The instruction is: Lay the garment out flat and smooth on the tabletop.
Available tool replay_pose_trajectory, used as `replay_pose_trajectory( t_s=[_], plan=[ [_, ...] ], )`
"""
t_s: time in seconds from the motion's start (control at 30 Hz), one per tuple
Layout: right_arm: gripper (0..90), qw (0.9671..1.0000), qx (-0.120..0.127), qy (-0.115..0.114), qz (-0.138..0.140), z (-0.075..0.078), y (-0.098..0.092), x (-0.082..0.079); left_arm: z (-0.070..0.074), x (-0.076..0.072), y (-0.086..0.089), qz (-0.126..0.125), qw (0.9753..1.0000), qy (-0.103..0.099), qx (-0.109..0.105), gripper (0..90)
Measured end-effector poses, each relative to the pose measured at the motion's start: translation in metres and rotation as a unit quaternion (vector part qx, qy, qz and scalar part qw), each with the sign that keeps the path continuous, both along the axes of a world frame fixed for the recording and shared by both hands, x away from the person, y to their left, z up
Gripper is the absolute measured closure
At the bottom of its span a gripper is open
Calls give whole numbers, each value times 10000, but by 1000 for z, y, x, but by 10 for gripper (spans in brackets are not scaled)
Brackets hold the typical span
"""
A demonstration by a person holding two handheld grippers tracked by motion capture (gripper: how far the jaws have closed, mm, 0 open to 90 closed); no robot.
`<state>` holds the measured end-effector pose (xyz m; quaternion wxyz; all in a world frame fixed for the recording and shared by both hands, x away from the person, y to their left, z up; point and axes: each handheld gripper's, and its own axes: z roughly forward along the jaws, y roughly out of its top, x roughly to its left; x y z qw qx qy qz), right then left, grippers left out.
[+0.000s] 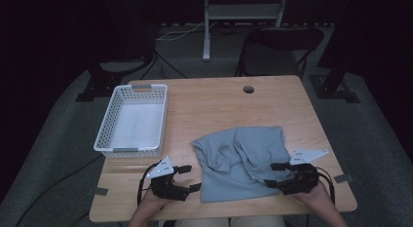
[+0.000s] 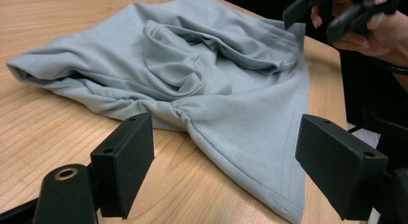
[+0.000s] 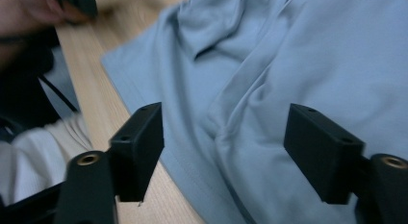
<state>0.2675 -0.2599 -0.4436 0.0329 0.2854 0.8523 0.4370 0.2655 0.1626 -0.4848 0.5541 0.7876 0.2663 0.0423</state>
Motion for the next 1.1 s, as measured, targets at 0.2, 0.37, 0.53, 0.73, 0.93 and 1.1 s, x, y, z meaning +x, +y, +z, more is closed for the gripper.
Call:
replay_pose_trajectory(
  t_s=[0.2,0.37,0.53,0.73,0.93,1.1],
  plan=[
    [472,9986,-483,15,196,-11,20,4,0,0,0,19,10000,21,3,224],
    [492,9957,-892,-123,199,-14,30,5,0,0,0,13,10000,-11,32,224],
    [590,9913,-1293,-208,123,-19,38,6,0,-1,-2,2,10000,-20,72,225],
    [809,9916,-1280,-153,126,-21,37,8,0,-1,-1,34,10000,-28,54,224],
    [847,9936,-1055,-406,-71,-2,30,13,0,-1,-2,43,9999,-21,105,224],
    [848,9940,-778,-611,-465,22,17,28,0,-1,-3,65,9999,-25,133,224]
  ],
)
